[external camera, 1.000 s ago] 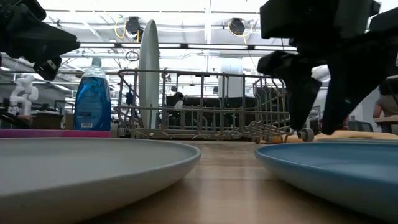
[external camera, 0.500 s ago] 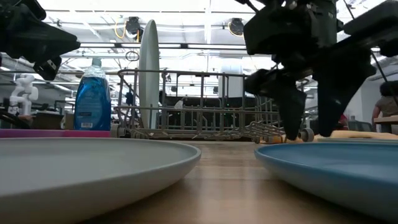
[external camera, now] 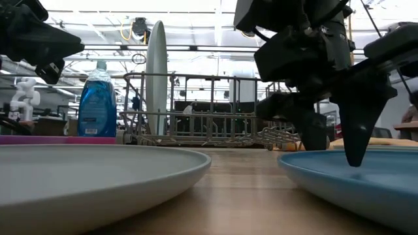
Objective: Sort dishes
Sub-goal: Put the blue plate into the dish rack
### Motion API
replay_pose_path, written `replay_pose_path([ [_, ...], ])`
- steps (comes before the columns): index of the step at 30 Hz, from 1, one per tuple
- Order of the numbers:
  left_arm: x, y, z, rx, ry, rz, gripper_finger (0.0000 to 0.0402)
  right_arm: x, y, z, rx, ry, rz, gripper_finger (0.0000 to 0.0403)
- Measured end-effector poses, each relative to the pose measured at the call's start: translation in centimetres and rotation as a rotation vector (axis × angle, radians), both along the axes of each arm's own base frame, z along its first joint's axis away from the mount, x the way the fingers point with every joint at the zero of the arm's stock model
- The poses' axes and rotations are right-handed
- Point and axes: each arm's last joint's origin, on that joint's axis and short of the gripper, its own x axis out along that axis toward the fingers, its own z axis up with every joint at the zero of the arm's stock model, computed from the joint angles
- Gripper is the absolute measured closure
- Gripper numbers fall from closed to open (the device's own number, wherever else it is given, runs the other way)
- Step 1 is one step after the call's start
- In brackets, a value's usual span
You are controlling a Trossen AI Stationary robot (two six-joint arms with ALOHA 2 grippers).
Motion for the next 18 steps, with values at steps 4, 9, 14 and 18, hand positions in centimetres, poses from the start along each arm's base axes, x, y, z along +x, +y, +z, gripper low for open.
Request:
replay_pose_path([
  [4,0.0,0.0,-0.01,0.001,0.0,0.0,0.0347,-0.05,0.03,-0.03,0.0,-0.001,0.025,0.0256],
  [9,0.0,0.0,-0.01,0.001,0.0,0.0,0.0347,0.05,0.08,-0.06,0.003,-0.016,0.043,0.0311],
  [14,0.0,0.0,-0.01,0.002,0.0,0.0,0.0347,0.06,0.09,-0.05,0.008,-0.018,0.049,0.0365],
  [18,0.0,0.0,-0.02,0.003,0.001,0.0,0.0347,0.1,0.11,0.05,0.012,-0.024,0.049,0.0394],
])
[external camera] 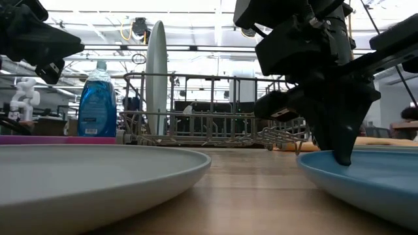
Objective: Sort dishes
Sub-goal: Put the blue plate into the dish rack
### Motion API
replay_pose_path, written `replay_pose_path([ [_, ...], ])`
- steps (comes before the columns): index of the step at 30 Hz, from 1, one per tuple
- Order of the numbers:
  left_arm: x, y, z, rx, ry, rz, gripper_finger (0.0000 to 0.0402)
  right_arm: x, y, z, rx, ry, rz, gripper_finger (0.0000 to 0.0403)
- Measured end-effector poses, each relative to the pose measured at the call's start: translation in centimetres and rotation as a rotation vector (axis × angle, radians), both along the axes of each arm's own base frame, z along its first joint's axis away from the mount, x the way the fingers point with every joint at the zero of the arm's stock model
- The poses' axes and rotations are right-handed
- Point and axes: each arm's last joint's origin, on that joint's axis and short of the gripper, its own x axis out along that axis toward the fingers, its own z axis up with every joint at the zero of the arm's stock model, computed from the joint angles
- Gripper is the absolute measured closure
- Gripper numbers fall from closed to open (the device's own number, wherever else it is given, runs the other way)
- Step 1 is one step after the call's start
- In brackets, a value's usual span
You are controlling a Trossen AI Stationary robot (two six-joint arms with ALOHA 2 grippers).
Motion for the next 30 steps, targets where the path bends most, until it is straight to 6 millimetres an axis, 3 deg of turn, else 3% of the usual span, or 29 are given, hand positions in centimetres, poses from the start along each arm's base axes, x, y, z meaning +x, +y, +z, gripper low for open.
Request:
replay_pose_path([
  [11,0.0,0.0,0.0,0.018,0.001,0.0,0.0347,0.0,0.0,0.0,-0.007,0.01,-0.044,0.0401],
  [16,0.0,0.0,0.0,0.018,0.001,0.0,0.0347,0.3,0.4,1.2,-0.089,-0.014,-0.042,0.0402],
  [21,0.0,0.0,0.0,0.018,0.001,0.0,0.0347,1.6,0.6,4.7,-0.2,-0.113,-0.025,0.0402],
  [30,0.0,0.0,0.0,0.018,0.001,0.0,0.0347,3.6,1.5,12.8,-0.365,-0.325,0.016,0.0403],
])
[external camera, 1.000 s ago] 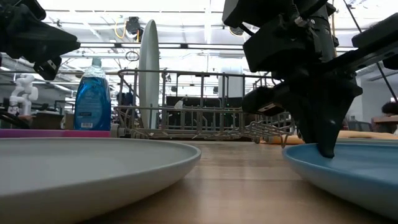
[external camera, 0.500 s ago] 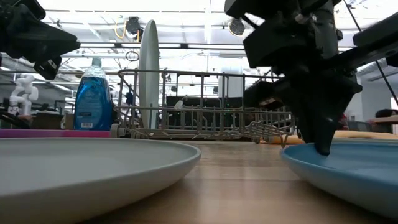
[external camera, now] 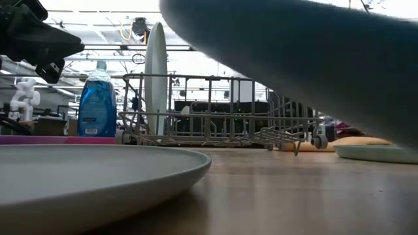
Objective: Sort dishes
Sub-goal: Put the blue plate into the dish rack
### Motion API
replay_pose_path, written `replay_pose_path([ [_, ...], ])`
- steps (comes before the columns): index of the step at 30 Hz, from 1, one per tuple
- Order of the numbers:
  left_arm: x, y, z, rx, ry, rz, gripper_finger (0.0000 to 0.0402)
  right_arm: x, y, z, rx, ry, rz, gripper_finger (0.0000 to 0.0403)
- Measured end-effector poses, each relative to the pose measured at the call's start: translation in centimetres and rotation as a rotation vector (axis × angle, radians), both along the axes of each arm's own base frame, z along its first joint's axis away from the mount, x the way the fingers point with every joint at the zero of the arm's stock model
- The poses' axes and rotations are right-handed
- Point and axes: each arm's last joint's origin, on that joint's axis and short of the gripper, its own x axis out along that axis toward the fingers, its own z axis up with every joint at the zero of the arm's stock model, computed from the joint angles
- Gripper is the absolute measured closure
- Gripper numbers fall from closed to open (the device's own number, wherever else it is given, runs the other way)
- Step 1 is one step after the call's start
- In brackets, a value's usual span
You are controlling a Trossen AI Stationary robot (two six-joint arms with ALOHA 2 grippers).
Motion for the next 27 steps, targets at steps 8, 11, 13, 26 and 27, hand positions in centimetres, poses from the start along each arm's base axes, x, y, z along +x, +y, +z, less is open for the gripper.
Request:
replay_pose_path([
  [8,0.0,0.0,0.0,-0.001,0.0,0.0,0.0347,0.2,1.0,6.8,-0.106,-0.201,0.049,0.0403],
  [11,0.0,0.0,0.0,0.0,0.0,0.0,0.0347,0.0,1.5,9.4,-0.143,-0.293,0.079,0.0403],
  [13,0.0,0.0,0.0,0.0,0.0,0.0,0.0347,-0.2,1.6,11.0,-0.183,-0.35,0.092,0.0403],
  [26,0.0,0.0,0.0,-0.003,-0.001,0.0,0.0347,-1.5,-2.7,18.6,-0.506,-0.626,0.008,0.0402],
  [27,0.0,0.0,0.0,-0.004,-0.003,0.0,0.0347,-1.6,-3.2,19.3,-0.509,-0.659,0.005,0.0402],
])
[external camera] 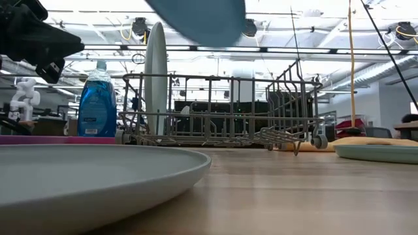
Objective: Sort dishes
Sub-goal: Put the blue plate into the dish rack
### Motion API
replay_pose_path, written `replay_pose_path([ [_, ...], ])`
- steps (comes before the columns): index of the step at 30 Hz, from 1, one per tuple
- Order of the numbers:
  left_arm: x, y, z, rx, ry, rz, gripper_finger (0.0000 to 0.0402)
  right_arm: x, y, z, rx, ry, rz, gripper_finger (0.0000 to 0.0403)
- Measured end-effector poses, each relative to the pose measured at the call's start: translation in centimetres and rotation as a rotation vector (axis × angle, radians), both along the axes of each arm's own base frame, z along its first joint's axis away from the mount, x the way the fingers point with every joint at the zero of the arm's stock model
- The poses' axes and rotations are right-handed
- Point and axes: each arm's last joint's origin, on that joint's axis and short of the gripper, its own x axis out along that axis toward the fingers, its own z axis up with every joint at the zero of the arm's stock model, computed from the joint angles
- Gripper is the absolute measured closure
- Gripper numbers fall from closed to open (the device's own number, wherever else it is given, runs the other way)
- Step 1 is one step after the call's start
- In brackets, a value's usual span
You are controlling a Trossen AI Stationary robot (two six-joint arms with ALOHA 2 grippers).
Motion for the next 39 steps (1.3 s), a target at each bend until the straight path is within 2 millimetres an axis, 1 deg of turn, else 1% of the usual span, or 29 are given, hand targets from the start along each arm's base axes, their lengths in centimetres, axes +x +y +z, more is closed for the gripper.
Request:
replay_pose_path([
  [3,0.0,0.0,0.0,-0.002,-0.002,0.0,0.0347,-0.7,-1.8,2.0,0.02,-0.088,0.041,0.0402],
  [6,0.0,0.0,0.0,-0.004,-0.003,0.0,0.0347,-1.9,-3.6,3.7,0.06,-0.144,0.1,0.0402],
  [9,0.0,0.0,0.4,-0.027,-0.029,-0.001,0.0347,-3.0,-5.5,4.7,0.128,-0.171,0.169,0.0402],
  [11,0.0,0.0,0.9,-0.042,-0.074,-0.001,0.0347,-3.6,-6.7,4.9,0.176,-0.159,0.2,0.0402],
  [15,-0.2,0.2,2.3,-0.037,-0.179,0.009,0.0347,-4.2,-9.7,4.8,0.251,-0.117,0.24,0.0402],
  [21,-0.4,0.4,3.3,0.013,-0.256,0.028,0.0347,-3.5,-14.6,3.8,0.326,-0.134,0.38,0.0402],
  [25,-0.4,0.4,3.3,0.046,-0.247,0.04,0.0347,-3.0,-18.9,2.9,0.329,-0.222,0.461,0.0402],
  [29,-0.3,0.3,2.8,0.054,-0.211,0.033,0.0347,-2.8,-22.4,1.7,0.371,-0.309,0.52,0.0402],
  [32,-0.2,0.1,2.3,0.07,-0.176,0.013,0.0347,-3.2,-24.1,1.2,0.483,-0.326,0.467,0.0402],
  [34,-0.1,0.1,2.1,0.091,-0.155,0.009,0.0347,-3.6,-24.8,1.0,0.553,-0.316,0.417,0.0402],
  [36,-0.1,0.1,2.0,0.094,-0.15,0.009,0.0347,-3.8,-25.0,0.7,0.582,-0.296,0.392,0.0402],
  [39,-0.1,0.1,2.3,0.036,-0.173,0.009,0.0347,-3.8,-25.0,0.9,0.577,-0.307,0.408,0.0402],
])
